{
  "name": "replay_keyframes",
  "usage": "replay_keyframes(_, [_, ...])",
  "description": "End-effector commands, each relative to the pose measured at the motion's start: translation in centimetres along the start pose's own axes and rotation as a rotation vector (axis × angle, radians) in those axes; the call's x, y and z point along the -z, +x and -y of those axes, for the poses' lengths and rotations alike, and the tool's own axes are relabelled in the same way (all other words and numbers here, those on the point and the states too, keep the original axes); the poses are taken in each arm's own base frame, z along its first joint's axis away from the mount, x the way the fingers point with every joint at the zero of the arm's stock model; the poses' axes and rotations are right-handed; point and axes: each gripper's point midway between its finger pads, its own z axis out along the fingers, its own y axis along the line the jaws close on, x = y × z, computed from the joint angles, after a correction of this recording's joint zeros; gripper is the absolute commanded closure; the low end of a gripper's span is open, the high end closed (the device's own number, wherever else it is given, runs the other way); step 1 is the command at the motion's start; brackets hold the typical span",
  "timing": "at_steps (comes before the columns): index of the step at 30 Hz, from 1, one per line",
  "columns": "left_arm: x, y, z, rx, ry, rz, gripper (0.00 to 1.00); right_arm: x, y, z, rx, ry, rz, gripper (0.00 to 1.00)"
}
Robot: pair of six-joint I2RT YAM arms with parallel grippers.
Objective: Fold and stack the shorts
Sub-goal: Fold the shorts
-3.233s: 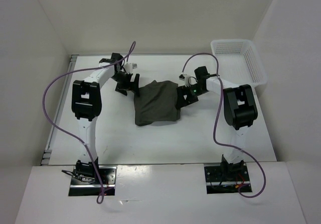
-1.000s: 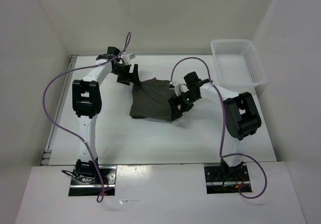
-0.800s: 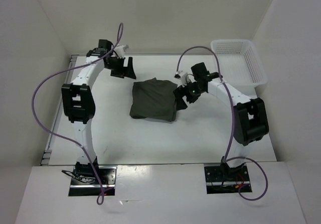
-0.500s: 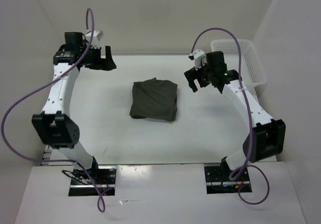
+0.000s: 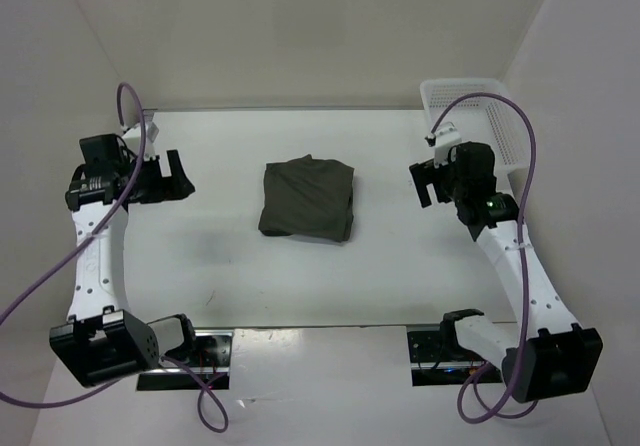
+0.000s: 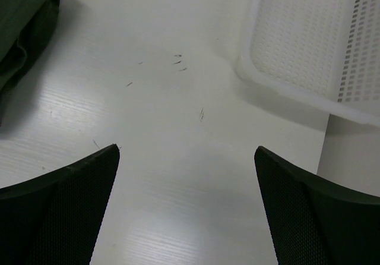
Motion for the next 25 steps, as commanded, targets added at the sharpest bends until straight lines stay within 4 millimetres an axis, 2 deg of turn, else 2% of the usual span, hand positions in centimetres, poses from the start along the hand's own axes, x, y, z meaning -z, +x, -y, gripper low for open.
replay_keyframes(1, [1.8, -0.5, 0.5, -0.018, 0.01, 0.079, 0.0, 1.5, -1.3, 0.3, -0.013, 0.025, 0.088, 0.01])
replay_keyframes(10, [3.6, 0.0, 0.4, -0.005, 0.005, 0.135, 0.0, 3.5, 0.1, -0.6, -0.041, 0.01, 0.116, 0.01])
replay_keyframes(11, [3.7, 0.3, 0.4, -0.006, 0.005, 0.137, 0.0, 3.4, 0.8, -0.8, -0.041, 0.004, 0.096, 0.01])
replay_keyframes(15, [3.7, 0.5, 0.5, -0.006, 0.005, 0.137, 0.0, 3.9, 1.4, -0.9, -0.103, 0.017, 0.097, 0.01])
replay_keyframes(20, [3.6, 0.8, 0.4, 0.003, 0.009, 0.132, 0.0, 5.9, -0.5, 0.7, -0.184, 0.109, 0.191, 0.01])
replay_keyframes(25, [3.8, 0.7, 0.6, -0.002, 0.017, 0.14, 0.0, 6.5, -0.3, 1.1, -0.199, 0.139, 0.224, 0.01])
